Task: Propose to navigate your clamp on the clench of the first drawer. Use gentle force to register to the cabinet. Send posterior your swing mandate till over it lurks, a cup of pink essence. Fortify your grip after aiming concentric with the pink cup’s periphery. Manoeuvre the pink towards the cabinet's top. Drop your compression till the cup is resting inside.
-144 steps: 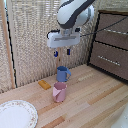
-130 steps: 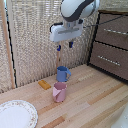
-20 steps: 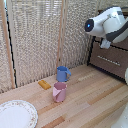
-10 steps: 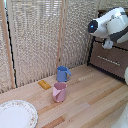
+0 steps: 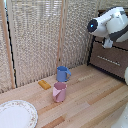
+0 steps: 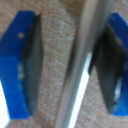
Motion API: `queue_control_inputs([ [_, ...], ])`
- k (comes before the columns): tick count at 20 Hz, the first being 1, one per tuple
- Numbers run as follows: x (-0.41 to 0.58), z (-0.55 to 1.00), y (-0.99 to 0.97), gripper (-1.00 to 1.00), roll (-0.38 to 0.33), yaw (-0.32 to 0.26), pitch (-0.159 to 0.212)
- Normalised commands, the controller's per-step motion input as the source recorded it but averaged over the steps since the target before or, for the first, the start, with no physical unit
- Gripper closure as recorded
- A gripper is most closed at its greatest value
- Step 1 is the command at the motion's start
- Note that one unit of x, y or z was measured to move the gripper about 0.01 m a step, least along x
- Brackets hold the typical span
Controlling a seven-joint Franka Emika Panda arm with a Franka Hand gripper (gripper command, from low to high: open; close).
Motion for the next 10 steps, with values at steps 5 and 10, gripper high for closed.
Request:
queue_control_inputs([
  [5,0.409,0.35,0.5,1.0,0.159,0.0,0.112],
  [10,0.37,0.19,0.64,1.0,0.194,-0.062,0.14],
])
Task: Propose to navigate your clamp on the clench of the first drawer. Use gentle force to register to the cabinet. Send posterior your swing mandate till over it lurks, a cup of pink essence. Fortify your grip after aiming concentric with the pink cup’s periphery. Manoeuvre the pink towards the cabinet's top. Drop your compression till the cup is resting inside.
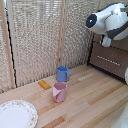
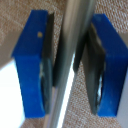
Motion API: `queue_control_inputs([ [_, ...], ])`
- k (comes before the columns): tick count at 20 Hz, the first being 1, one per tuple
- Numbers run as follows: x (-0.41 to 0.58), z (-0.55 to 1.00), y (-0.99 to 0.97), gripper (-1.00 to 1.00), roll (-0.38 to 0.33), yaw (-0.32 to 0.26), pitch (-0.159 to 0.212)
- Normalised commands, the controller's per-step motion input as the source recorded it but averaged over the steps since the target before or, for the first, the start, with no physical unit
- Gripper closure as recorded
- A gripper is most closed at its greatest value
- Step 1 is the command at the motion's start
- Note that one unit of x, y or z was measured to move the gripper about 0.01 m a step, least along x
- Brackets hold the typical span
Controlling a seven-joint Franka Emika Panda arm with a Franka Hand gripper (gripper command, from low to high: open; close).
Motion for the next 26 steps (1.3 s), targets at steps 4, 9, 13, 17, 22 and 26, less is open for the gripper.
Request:
queue_control_inputs([
  [4,0.246,0.07,0.59,1.0,0.165,-0.112,0.132],
  [9,0.193,0.02,0.59,1.0,0.073,-0.166,0.067],
  [13,0.144,-0.16,0.47,1.0,0.001,-0.231,0.008],
  [17,-0.006,-0.15,0.41,1.0,0.029,0.036,0.016],
  [22,0.325,-0.03,-0.01,1.0,0.011,-0.093,-0.262],
  [26,0.105,0.0,0.04,1.0,-0.004,-0.217,-0.375],
])
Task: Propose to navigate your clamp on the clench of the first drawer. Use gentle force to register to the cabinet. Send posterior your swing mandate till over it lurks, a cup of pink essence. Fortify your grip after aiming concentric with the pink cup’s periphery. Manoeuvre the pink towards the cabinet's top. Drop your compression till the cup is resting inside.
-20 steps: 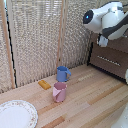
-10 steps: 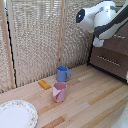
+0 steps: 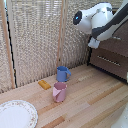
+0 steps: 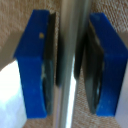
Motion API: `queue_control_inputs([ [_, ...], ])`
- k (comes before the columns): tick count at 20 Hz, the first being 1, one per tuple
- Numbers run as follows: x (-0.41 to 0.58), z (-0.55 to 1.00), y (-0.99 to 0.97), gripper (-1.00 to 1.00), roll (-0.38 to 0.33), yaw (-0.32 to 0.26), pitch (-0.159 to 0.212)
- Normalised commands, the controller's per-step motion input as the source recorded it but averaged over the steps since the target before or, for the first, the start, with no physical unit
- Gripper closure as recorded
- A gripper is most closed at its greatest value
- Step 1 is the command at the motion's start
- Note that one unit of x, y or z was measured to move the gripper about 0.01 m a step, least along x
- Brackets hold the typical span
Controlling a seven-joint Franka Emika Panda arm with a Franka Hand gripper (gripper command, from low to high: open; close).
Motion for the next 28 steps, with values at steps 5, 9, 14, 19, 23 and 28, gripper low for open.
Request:
queue_control_inputs([
  [5,0.118,0.0,0.23,1.0,-0.003,-0.156,-0.268],
  [9,0.057,0.07,0.63,1.0,-0.043,-0.006,0.0],
  [14,0.129,0.23,0.96,1.0,-0.012,0.0,0.062],
  [19,0.159,0.08,0.69,1.0,-0.004,0.003,0.075],
  [23,0.128,0.04,0.18,-1.0,-0.001,-0.071,0.0],
  [28,0.042,0.49,0.0,-1.0,-0.044,-0.005,0.0],
])
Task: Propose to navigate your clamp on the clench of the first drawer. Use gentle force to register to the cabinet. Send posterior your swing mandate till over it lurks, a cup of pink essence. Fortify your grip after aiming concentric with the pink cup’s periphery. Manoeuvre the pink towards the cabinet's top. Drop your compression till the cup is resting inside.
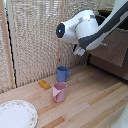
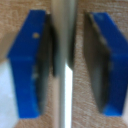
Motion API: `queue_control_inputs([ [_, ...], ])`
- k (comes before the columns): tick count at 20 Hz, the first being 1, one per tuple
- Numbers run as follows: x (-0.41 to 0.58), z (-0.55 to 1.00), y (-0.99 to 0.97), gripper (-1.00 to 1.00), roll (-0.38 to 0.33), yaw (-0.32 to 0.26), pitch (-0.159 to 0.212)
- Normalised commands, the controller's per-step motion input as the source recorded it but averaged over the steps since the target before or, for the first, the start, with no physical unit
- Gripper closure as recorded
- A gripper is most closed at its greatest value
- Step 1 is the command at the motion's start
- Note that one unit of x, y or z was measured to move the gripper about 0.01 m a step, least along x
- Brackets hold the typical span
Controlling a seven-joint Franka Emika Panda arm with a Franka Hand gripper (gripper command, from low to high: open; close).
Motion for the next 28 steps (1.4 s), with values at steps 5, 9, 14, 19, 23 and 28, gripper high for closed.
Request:
queue_control_inputs([
  [5,0.007,0.74,0.06,-1.0,0.004,-0.021,-0.012],
  [9,0.001,0.64,0.3,-1.0,0.012,-0.064,0.015],
  [14,0.008,0.23,0.52,-1.0,0.0,-0.051,0.035],
  [19,0.013,0.16,0.52,-1.0,0.043,-0.043,0.041],
  [23,0.076,0.06,0.57,-1.0,0.128,-0.085,0.101],
  [28,0.131,0.02,0.39,-1.0,0.263,-0.141,0.148],
])
